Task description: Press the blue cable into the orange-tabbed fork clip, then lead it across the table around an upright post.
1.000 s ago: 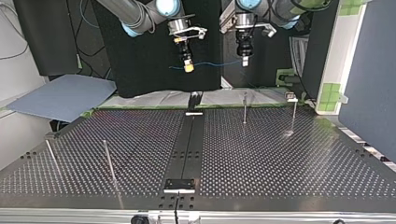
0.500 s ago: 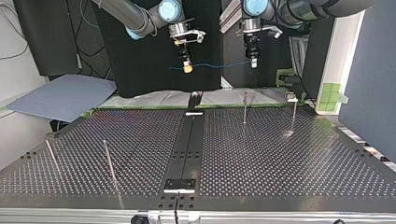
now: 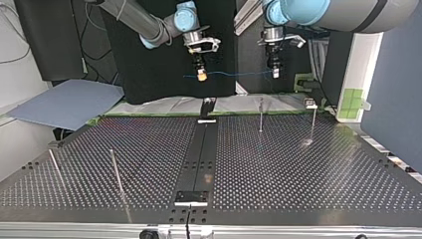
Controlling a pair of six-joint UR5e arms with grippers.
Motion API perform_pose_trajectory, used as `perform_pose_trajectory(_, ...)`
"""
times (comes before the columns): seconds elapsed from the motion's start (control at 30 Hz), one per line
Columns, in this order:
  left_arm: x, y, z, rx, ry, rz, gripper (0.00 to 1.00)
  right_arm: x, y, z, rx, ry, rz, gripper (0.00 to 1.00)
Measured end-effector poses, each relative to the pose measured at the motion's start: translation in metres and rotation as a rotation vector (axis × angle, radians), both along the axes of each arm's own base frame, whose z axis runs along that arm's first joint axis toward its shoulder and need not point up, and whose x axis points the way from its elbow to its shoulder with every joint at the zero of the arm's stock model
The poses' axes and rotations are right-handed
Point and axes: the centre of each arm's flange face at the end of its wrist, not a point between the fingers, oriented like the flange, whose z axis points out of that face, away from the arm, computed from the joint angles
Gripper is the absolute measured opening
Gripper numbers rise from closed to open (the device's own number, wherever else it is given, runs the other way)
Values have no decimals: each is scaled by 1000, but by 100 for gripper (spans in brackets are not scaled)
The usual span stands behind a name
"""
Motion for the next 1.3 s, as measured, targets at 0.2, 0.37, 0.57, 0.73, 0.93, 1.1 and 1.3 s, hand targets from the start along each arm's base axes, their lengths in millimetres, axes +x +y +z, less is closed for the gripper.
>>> perform_pose_trajectory(0.2,28,10,2,-2,-18,0,0,9,-13,-7,3,5,-3,0)
perform_pose_trajectory(0.37,45,21,2,1,-7,0,0,14,-26,-3,-10,-9,-13,0)
perform_pose_trajectory(0.57,57,37,-13,28,45,7,0,8,-38,-2,-15,-12,-30,0)
perform_pose_trajectory(0.73,59,40,-27,43,78,9,0,2,-47,-3,-16,-6,-40,0)
perform_pose_trajectory(0.93,69,37,-30,40,78,-11,0,-6,-60,-2,-18,-6,-55,0)
perform_pose_trajectory(1.1,79,31,-29,37,74,-54,0,-8,-68,-1,-23,-8,-54,0)
perform_pose_trajectory(1.3,89,28,-29,35,84,-73,0,-6,-73,2,-27,-10,-48,0)
